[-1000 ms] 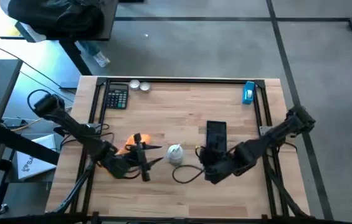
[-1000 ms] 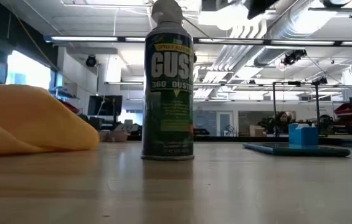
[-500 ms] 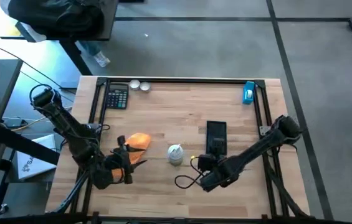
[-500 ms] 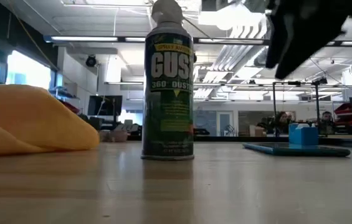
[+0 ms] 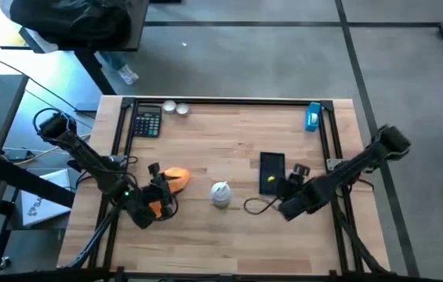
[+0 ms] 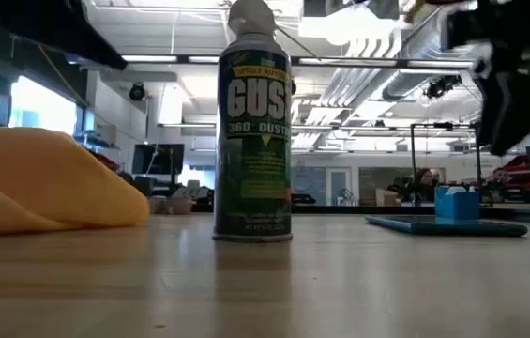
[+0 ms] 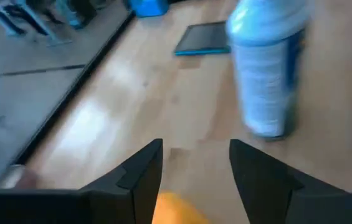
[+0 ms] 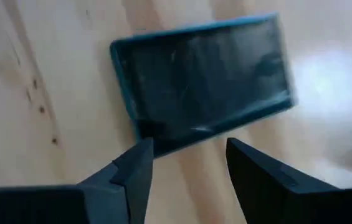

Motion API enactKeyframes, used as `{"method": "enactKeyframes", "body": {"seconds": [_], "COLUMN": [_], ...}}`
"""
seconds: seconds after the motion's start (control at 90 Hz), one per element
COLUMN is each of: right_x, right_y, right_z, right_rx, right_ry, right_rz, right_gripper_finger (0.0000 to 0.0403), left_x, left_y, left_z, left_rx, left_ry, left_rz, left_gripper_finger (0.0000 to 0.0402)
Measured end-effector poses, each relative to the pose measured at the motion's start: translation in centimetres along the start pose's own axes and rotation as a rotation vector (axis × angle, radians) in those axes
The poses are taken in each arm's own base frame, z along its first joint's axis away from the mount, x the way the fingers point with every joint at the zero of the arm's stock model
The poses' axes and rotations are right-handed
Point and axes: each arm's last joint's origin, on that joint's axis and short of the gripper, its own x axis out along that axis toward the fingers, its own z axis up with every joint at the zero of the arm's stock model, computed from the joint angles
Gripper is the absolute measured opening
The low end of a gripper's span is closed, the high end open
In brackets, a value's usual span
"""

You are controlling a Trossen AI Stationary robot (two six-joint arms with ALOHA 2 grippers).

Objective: Apply microfiber cloth
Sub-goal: Spray the back of the blue tablet using the white spray bottle

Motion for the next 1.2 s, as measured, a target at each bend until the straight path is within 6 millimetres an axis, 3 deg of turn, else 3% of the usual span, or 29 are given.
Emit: {"method": "enactKeyframes", "body": {"seconds": [0.111, 0.333, 0.622, 0.922, 1.2], "right_x": [2.1, 5.8, 7.4, 9.4, 11.7], "right_y": [-1.2, -2.6, -4.8, -5.2, -6.9], "right_z": [-0.5, 0.2, 1.3, 3.3, 6.2], "right_rx": [0.122, 0.144, 0.069, -0.018, -0.035], "right_ry": [-0.052, -0.096, -0.091, -0.154, -0.297], "right_rz": [0.061, 0.132, 0.080, 0.083, 0.118], "right_gripper_finger": [0.0167, 0.0167, 0.0167, 0.0167, 0.0167], "left_x": [2.0, 5.9, 10.6, 12.5, 13.9], "left_y": [1.2, 3.0, 7.3, 10.2, 11.3], "left_z": [0.5, 1.2, -0.7, -2.4, -3.6], "left_rx": [-0.042, 0.007, -0.073, -0.187, -0.209], "left_ry": [0.058, 0.105, 0.092, -0.097, -0.062], "left_rz": [0.017, -0.189, -0.296, -0.389, -0.357], "left_gripper_finger": [0.0165, 0.0165, 0.0165, 0.0165, 0.0165]}}
